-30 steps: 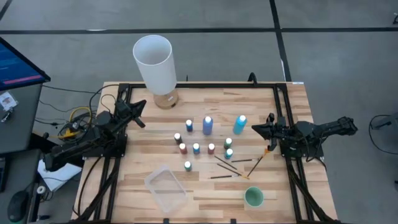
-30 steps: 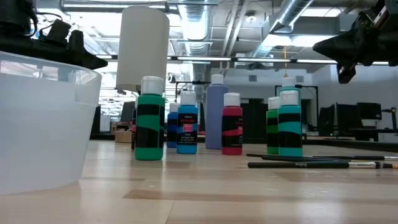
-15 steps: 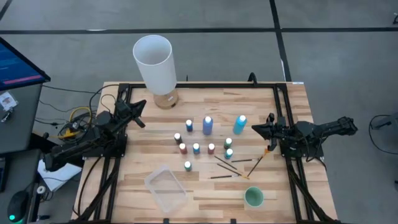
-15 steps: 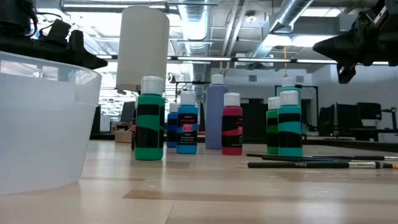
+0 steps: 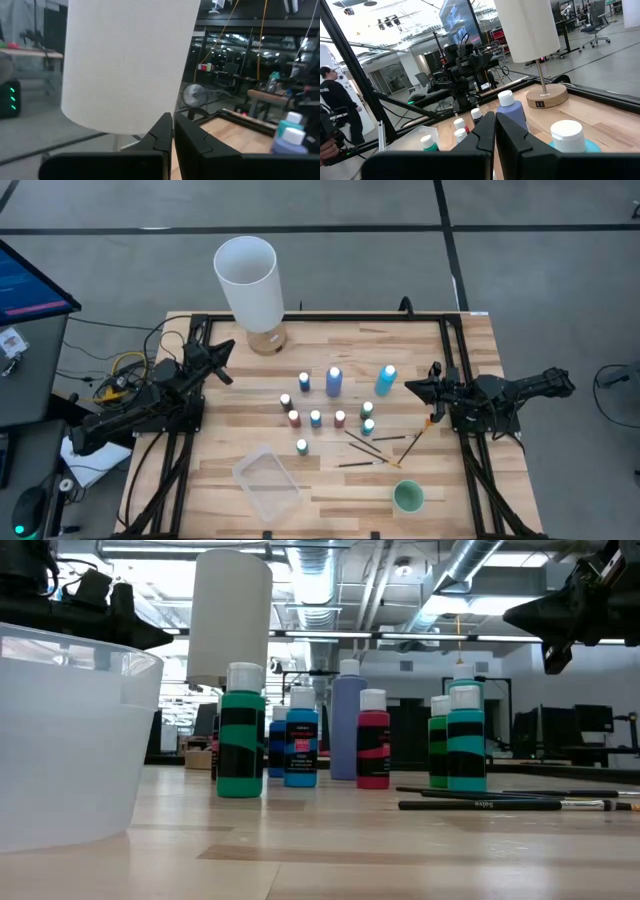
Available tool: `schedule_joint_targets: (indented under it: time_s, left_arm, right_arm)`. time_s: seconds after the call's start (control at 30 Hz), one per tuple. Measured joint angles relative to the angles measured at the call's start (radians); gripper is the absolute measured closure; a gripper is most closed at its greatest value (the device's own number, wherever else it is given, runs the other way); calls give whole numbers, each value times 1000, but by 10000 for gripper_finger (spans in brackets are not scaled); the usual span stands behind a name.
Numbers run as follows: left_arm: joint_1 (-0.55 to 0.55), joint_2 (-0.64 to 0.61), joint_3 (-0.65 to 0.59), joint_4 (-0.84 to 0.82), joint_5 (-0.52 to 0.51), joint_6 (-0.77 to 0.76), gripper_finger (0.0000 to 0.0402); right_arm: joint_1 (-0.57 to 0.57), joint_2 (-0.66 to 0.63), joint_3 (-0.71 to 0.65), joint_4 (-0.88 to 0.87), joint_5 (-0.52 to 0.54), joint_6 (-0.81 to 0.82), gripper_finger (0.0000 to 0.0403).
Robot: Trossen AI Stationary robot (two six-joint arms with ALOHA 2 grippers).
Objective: Pick & Place Paint Supplies
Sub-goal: Put the black paint bottle into the transparent bin
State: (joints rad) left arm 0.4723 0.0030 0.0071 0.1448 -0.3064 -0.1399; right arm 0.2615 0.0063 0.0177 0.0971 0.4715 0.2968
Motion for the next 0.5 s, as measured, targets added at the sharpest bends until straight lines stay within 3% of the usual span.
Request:
schedule_joint_targets:
  time_s: [0.27, 0.5]
  left_arm:
    - [0, 56, 56, 116, 77, -28, 384]
    - [0, 228, 176, 122, 261, -31, 309]
  right_arm:
    - [0, 0, 0, 0, 0, 0, 394]
    - [0, 0, 0, 0, 0, 0, 394]
